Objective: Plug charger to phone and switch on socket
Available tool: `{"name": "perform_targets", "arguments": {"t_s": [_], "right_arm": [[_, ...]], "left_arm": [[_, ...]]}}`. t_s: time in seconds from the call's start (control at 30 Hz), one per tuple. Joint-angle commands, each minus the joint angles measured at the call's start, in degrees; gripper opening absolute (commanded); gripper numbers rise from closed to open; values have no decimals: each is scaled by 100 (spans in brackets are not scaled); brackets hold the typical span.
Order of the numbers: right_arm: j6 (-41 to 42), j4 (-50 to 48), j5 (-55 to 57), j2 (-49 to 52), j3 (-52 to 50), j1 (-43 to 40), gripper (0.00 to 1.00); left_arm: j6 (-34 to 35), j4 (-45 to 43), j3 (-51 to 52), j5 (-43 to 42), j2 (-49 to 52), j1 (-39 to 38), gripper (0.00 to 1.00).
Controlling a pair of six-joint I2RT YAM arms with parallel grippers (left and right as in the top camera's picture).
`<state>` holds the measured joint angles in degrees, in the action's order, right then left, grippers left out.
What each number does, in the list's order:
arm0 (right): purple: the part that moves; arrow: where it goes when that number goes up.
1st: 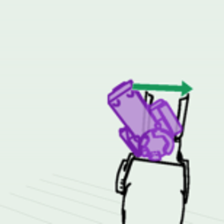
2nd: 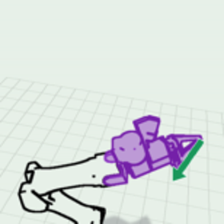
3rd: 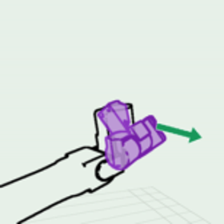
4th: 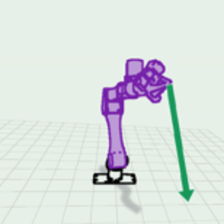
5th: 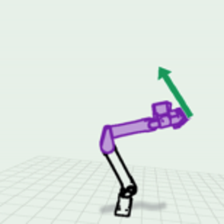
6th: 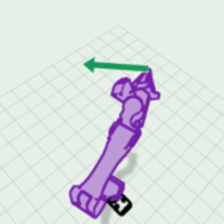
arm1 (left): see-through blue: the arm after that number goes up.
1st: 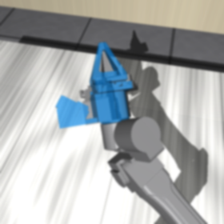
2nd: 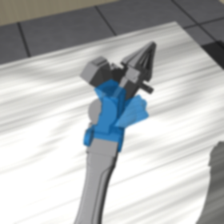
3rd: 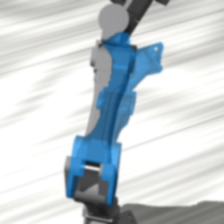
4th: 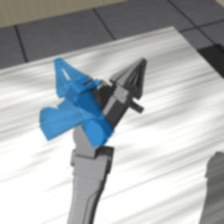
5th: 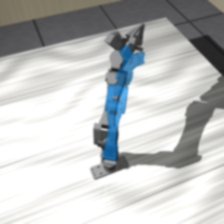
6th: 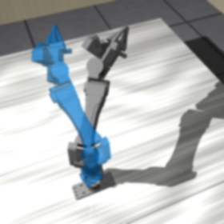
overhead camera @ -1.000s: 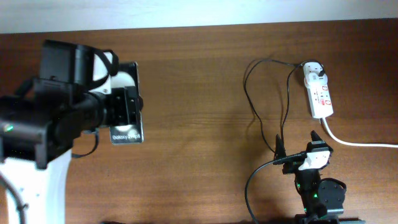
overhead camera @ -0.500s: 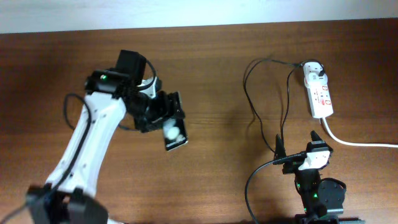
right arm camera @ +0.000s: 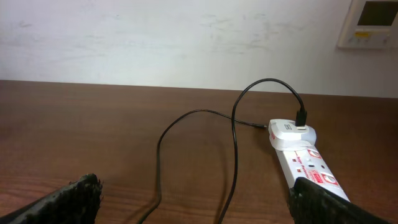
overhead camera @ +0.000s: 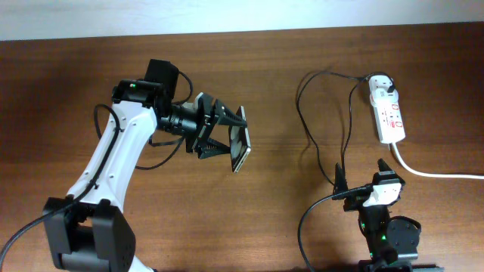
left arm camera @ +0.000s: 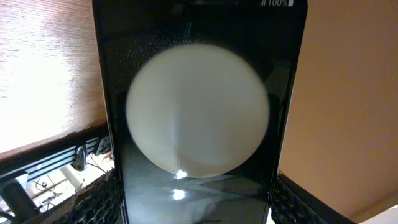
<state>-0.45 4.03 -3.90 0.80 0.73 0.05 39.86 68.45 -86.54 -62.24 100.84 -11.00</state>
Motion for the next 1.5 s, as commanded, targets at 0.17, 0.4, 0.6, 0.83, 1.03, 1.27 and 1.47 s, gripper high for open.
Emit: {"name": "perform_targets", "arguments": {"t_s": [0.17,0.4,0.6,0.83,1.03,1.27,1.47], "right_arm": [[-20,9,72,-44,-42,26,99],[2734,-103,-1478,-44,-42,33,99],[5027,-127,-5718,-44,-42,33,99],[4972,-111,-6253,-44,-42,33,99],[4846,-83,-6271,-44,-42,33,99],[4852,308,-6201,-37,153,33,99],[4258,308,-5115,415,940,33,99]], "left_arm": [[122,-431,-28,63,-35,31,42],[-177,-597,-28,988,-35,37,42],[-1071,-341,-28,1263,-35,251,43],[-2251,907,-28,1257,-35,732,39],[-3469,2188,-28,1255,-35,754,35],[-4251,2833,-26,1209,-136,741,29],[-3775,2258,-26,901,-258,743,30]]}}
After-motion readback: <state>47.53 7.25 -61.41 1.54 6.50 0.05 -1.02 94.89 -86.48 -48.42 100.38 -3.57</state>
